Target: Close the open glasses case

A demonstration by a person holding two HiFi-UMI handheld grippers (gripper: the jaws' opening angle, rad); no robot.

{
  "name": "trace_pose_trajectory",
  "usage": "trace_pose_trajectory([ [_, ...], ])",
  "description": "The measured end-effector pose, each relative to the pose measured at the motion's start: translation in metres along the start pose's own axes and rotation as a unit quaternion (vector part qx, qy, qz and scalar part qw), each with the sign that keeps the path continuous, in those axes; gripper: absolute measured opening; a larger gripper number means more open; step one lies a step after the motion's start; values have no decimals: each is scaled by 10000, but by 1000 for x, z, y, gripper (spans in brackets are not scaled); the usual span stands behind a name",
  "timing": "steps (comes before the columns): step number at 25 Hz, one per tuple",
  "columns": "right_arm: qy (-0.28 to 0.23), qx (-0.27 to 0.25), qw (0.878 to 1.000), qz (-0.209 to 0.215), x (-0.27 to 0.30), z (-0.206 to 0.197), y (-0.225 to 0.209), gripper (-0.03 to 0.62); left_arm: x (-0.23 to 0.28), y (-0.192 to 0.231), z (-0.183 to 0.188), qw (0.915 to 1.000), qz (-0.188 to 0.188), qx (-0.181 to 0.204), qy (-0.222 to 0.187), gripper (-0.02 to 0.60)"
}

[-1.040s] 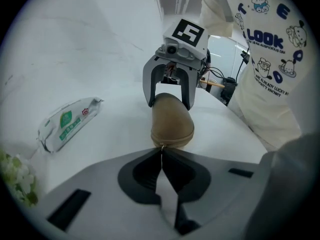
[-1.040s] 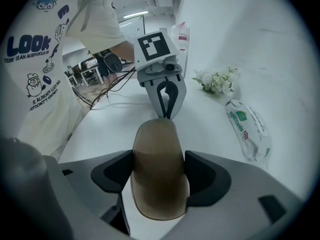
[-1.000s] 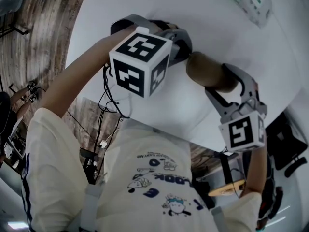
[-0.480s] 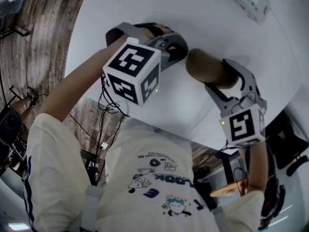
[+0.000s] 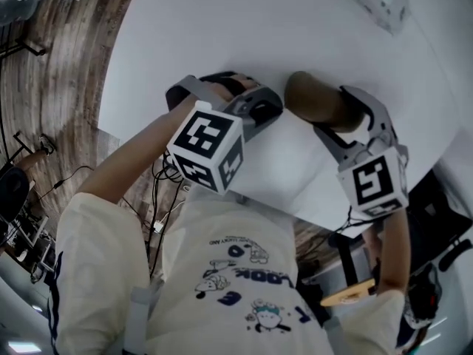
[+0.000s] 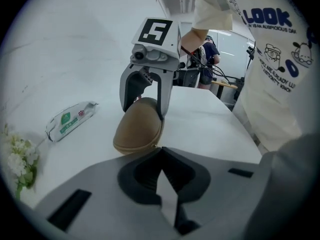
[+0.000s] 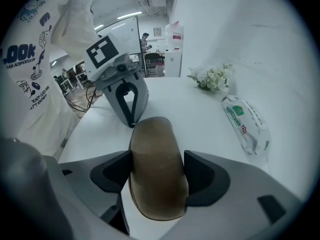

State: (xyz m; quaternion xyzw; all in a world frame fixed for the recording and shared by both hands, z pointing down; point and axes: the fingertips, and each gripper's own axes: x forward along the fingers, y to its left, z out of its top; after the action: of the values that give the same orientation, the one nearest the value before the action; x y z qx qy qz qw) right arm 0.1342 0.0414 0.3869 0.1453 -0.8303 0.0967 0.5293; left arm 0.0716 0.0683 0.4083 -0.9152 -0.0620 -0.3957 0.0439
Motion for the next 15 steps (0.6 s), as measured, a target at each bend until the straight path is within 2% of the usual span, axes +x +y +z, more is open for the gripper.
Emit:
trace_pose_trajectory([
  [9, 141, 264, 9995, -64, 0, 0, 3, 314, 16, -15, 20, 9930, 513, -1055, -139, 0],
  [13, 18, 720, 9970, -279, 3, 2, 4, 314, 20, -18, 26, 9895, 591, -1305, -193, 2],
  [15, -76, 923, 9951, -342, 8, 6, 2, 316, 19, -13, 19, 9850, 655, -1575, -276, 1],
])
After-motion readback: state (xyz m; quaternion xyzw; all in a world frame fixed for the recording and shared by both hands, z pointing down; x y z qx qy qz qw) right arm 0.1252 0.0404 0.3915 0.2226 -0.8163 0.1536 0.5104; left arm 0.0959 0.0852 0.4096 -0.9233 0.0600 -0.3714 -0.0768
